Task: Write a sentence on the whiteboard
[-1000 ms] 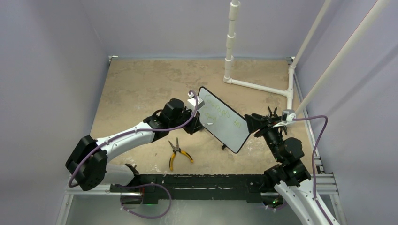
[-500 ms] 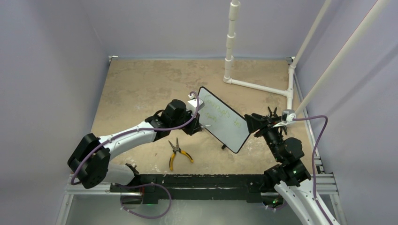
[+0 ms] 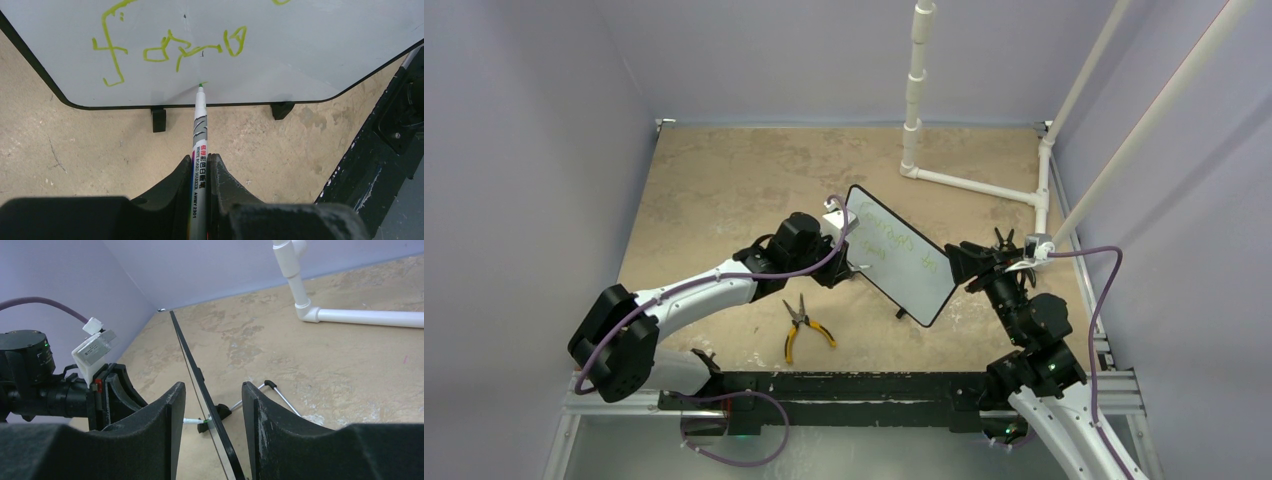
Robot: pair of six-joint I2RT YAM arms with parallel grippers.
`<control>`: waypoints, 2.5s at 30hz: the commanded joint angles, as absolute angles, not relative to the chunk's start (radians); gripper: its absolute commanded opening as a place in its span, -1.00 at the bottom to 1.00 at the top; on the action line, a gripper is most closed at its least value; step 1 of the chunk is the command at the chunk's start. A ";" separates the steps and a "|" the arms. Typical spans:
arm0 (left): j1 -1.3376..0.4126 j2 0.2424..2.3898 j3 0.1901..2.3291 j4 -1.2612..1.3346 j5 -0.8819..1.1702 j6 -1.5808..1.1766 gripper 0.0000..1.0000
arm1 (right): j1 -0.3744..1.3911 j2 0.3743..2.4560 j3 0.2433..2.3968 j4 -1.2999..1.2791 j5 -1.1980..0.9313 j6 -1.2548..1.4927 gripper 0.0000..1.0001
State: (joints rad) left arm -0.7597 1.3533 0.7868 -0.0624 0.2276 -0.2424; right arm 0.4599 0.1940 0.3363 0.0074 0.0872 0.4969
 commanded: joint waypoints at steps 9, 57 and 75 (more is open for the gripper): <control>-0.762 1.353 0.805 -0.015 0.285 -0.220 -1.00 | 0.463 0.195 0.337 0.030 0.094 0.485 -0.03; -0.763 1.300 0.838 0.093 0.281 -0.235 -1.00 | 0.463 0.195 0.336 0.031 0.091 0.485 0.01; -0.762 1.269 0.813 0.088 0.344 -0.226 -1.00 | 0.464 0.190 0.338 0.029 0.094 0.485 0.02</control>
State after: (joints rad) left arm -0.7605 1.3174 0.7948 0.0254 0.3134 -0.2428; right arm 0.4599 0.1940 0.3363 0.0074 0.0872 0.4969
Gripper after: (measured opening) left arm 0.114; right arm 0.506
